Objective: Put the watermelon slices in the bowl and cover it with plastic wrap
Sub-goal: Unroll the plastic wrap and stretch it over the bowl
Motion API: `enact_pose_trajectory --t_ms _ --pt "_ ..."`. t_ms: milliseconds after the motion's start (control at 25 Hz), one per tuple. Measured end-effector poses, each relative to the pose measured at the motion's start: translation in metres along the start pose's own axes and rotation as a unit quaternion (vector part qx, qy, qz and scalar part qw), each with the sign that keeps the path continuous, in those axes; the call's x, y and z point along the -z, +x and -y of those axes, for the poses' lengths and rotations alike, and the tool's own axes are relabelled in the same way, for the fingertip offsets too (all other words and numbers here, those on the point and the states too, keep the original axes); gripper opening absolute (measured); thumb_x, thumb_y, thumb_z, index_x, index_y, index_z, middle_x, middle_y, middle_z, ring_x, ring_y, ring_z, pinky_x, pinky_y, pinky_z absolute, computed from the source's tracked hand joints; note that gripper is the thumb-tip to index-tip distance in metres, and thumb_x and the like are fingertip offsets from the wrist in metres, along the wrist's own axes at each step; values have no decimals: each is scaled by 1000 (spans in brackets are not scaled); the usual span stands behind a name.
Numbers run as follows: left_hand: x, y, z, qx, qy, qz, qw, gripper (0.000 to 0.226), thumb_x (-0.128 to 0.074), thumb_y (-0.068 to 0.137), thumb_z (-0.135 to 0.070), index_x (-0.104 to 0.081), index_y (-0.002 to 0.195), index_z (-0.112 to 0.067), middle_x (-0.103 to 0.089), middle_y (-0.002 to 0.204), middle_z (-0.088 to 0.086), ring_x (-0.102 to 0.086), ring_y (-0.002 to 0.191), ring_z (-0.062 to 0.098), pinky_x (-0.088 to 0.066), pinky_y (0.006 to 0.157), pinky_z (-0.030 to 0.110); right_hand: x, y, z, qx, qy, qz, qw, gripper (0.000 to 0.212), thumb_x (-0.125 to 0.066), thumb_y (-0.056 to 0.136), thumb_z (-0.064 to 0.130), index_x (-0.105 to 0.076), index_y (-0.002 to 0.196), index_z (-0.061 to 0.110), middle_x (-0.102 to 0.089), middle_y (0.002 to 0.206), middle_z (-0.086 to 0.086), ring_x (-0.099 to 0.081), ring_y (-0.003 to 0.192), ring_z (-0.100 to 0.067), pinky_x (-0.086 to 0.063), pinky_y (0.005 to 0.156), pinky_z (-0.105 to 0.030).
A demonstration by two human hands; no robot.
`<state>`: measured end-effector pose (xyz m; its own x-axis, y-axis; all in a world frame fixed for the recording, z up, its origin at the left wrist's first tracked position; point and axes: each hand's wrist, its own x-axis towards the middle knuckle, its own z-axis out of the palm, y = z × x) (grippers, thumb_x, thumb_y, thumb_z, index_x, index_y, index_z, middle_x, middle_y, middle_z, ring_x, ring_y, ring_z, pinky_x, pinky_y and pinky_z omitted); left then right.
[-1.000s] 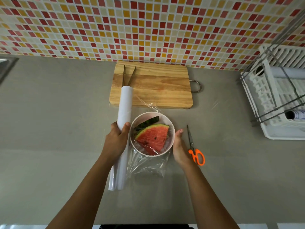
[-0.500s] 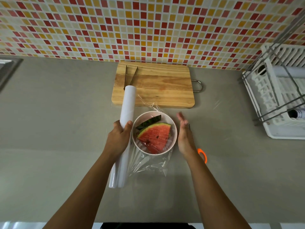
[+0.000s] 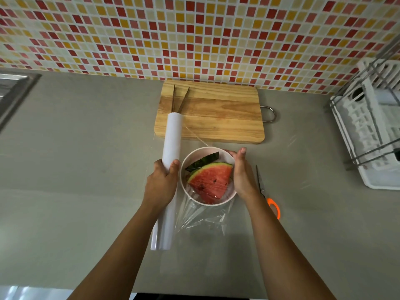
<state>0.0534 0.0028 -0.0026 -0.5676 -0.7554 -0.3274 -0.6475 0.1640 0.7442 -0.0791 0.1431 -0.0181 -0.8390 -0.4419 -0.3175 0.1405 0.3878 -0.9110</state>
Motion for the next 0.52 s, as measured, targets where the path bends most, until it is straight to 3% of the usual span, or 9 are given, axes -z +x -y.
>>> enact_pose_trajectory --t_ms 80,160,280,320,360,440,480,520 --pt "0 1 1 7 -9 2 1000 50 -37 96 -48 -43 125 -9 -50 100 3 -50 85 24 -38 73 33 2 1 3 -21 -63 -20 998 104 6 57 91 -65 100 29 -68 101 -9 -62 98 -25 -46 92 -39" --pt "-1 0 1 9 -16 8 1000 50 -37 96 -49 -44 125 -9 -50 100 3 -50 86 24 -38 73 33 2 0 4 -23 -100 -46 994 104 10 62 85 -66 95 22 -67 95 -9 -59 91 -25 -43 83 -35" --pt "-2 -3 1 4 -35 9 999 50 -37 95 -49 -44 125 -10 -51 101 3 -51 86 23 -39 73 32 1 -4 9 -20 -163 -113 980 90 7 71 76 -59 66 16 -56 65 -1 -51 74 -26 -33 69 -31" --pt "-2 -3 1 3 -34 9 999 50 -38 95 -49 -44 124 -10 -51 102 2 -51 86 22 -39 72 32 1 -3 8 -12 -191 -137 972 85 4 75 74 -55 62 14 -56 64 -2 -53 75 -29 -32 67 -31" --pt "-1 -2 1 4 -31 10 999 49 -38 95 -49 -44 124 -10 -51 101 2 -51 85 21 -39 70 31 2 -2 6 -5 -202 -145 969 82 -2 81 71 -57 68 12 -61 75 -5 -56 84 -32 -34 70 -31" --pt "0 -1 1 4 -18 14 1000 48 -38 95 -49 -42 122 -10 -51 101 3 -52 80 19 -39 62 28 2 1 -1 -14 -96 -107 990 68 -14 91 61 -60 108 16 -62 114 -8 -54 112 -27 -37 88 -31" --pt "0 -2 1 3 -19 17 1000 48 -39 94 -50 -40 120 -10 -52 101 4 -53 79 19 -38 59 26 1 0 -5 -32 -26 -70 997 59 -17 94 57 -55 121 20 -59 123 -5 -52 118 -22 -38 93 -31" --pt "1 -2 2 3 -27 21 999 48 -42 92 -53 -37 115 -11 -54 101 5 -55 79 19 -38 57 25 1 -2 -9 -53 19 -44 997 53 -20 96 53 -55 122 23 -60 120 -2 -54 116 -19 -40 91 -30"
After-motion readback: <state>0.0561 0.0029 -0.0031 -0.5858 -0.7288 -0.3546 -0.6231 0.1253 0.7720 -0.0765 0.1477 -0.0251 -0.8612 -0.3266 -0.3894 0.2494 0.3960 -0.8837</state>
